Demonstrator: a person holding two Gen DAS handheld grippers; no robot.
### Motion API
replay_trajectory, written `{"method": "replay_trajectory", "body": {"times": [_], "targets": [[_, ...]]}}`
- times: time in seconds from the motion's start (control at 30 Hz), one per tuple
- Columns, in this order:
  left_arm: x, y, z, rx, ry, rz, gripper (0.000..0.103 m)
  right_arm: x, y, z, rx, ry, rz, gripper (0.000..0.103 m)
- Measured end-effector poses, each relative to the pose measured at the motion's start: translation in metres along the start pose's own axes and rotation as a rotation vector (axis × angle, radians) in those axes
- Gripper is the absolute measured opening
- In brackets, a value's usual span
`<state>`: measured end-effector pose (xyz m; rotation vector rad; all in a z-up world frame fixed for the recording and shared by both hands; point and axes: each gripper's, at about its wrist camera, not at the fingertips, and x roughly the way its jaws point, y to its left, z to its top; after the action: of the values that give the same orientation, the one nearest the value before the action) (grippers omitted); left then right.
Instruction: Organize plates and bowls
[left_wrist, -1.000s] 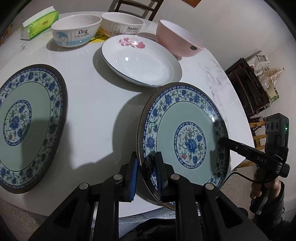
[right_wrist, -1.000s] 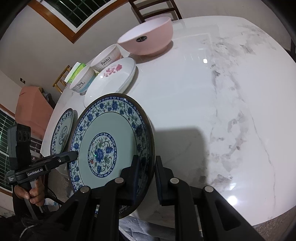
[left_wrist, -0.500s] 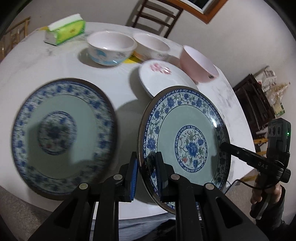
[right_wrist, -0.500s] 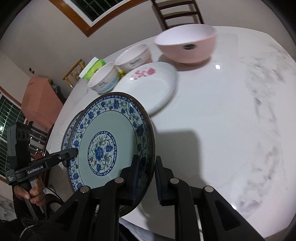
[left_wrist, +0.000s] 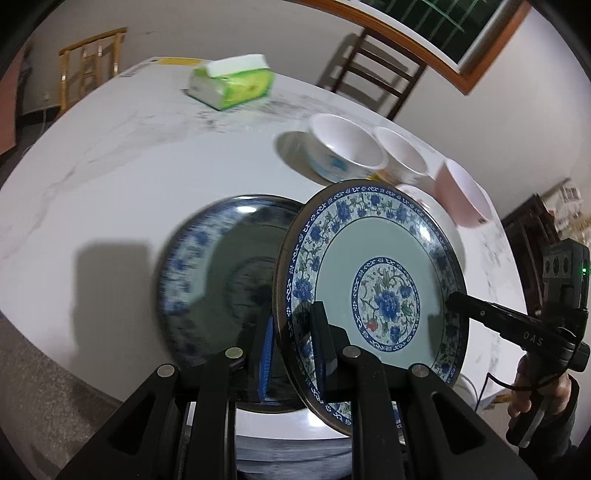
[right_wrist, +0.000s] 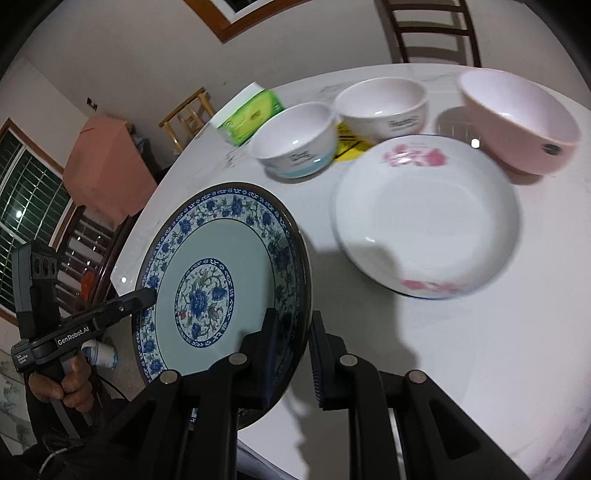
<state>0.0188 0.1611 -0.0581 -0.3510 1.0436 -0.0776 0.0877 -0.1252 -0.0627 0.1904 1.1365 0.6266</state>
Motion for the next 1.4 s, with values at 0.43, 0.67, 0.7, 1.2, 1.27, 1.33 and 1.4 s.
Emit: {"method": "replay_trajectory", "body": {"times": [0.43, 0.67, 0.7, 1.2, 1.27, 1.33, 1.4], "targets": [[0.000, 0.056, 0.008, -0.080, -0.006, 0.042, 0.016, 0.047, 0.035, 0.017, -0.006, 0.064, 0.007, 0.016], [0.012, 0.074, 0.008, -0.123, 0.016, 0.043, 0.016, 0.065, 0.043, 0.021, -0.015, 0.083, -0.011, 0.016], [0.013, 0.076, 0.008, -0.127, 0.018, 0.042, 0.016, 0.068, 0.044, 0.023, -0.016, 0.083, -0.014, 0.016], [0.019, 0.078, 0.009, -0.109, 0.003, 0.093, 0.019, 0.076, 0.052, 0.023, -0.055, 0.074, -0.044, 0.019], [0.019, 0.078, 0.009, -0.106, 0.004, 0.106, 0.020, 0.077, 0.052, 0.023, -0.058, 0.075, -0.044, 0.019], [0.021, 0.080, 0.008, -0.108, 0.010, 0.106, 0.020, 0.077, 0.054, 0.023, -0.063, 0.074, -0.051, 0.019], [0.025, 0.081, 0.007, -0.112, 0.023, 0.109, 0.022, 0.078, 0.056, 0.024, -0.079, 0.074, -0.060, 0.019]]}}
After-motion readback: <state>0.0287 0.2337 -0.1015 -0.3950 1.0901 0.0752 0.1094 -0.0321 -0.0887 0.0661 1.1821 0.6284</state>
